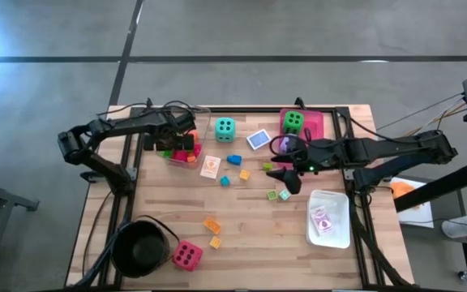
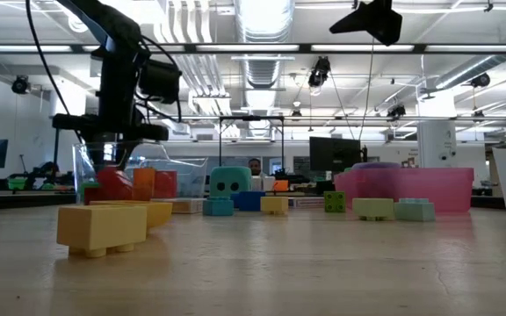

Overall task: Pick & Place Toys
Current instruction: Put the light blue game piece into the transparent bin

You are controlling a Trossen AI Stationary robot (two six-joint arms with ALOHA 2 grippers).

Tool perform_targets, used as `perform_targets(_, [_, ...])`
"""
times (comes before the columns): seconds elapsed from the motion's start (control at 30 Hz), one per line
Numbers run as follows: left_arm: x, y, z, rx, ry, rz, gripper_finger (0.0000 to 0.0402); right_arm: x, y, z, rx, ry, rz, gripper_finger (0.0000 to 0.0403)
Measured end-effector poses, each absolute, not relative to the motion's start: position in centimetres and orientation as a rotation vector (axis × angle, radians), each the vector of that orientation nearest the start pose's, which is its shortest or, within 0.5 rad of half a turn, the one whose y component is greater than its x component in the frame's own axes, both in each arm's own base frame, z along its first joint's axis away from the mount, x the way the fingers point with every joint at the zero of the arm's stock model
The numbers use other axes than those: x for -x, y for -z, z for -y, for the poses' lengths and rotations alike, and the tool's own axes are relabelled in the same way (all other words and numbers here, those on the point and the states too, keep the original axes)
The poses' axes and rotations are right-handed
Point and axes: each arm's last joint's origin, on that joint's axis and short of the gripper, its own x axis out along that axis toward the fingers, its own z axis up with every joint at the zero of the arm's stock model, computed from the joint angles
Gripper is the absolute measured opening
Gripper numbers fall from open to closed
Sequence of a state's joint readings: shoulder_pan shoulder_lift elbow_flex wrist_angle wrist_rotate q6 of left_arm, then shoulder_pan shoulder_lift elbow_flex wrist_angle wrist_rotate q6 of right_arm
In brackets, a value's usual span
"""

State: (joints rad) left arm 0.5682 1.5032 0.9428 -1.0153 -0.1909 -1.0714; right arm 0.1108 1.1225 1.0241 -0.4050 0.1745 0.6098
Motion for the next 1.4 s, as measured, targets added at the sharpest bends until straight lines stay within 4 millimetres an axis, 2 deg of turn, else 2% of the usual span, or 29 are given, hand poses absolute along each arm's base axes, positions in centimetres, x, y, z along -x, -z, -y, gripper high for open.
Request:
perform_targets(0.33, [-20.0,-19.1,-13.4,1.059,-1.362,-1.169,0.0228,-23.9,-34.5,-2.2,-0.5,0.192,-0.427,0.0299])
perform_targets(0.6, [-20.0,-19.2,-13.4,1.037,-1.34,-1.185,0.028,-23.8,-34.7,-2.2,-0.505,0.173,-0.429,0.0299])
perform_targets(0.83, [-19.9,-19.6,-13.3,1.044,-1.314,-1.179,0.0309,-23.8,-34.7,-2.2,-0.507,0.175,-0.429,0.0299])
perform_targets(0.93, [-19.8,-20.7,-13.2,1.038,-1.296,-1.15,0.0311,-23.8,-34.6,-2.0,-0.529,0.188,-0.43,0.0299])
perform_targets(1.1, [-20.0,-23.8,-12.8,1.008,-1.226,-1.055,0.0312,-23.6,-34.1,-1.2,-0.585,0.256,-0.477,0.0299])
perform_targets(1.27, [-21.4,-26.8,-10.9,0.907,-1.067,-0.991,0.0312,-23.4,-32.3,-0.2,-0.626,0.372,-0.628,0.0299])
perform_targets(1.4, [-22.5,-28.9,-8.9,0.799,-0.88,-0.917,0.0312,-23.7,-30.8,-0.1,-0.627,0.398,-0.758,0.0299])
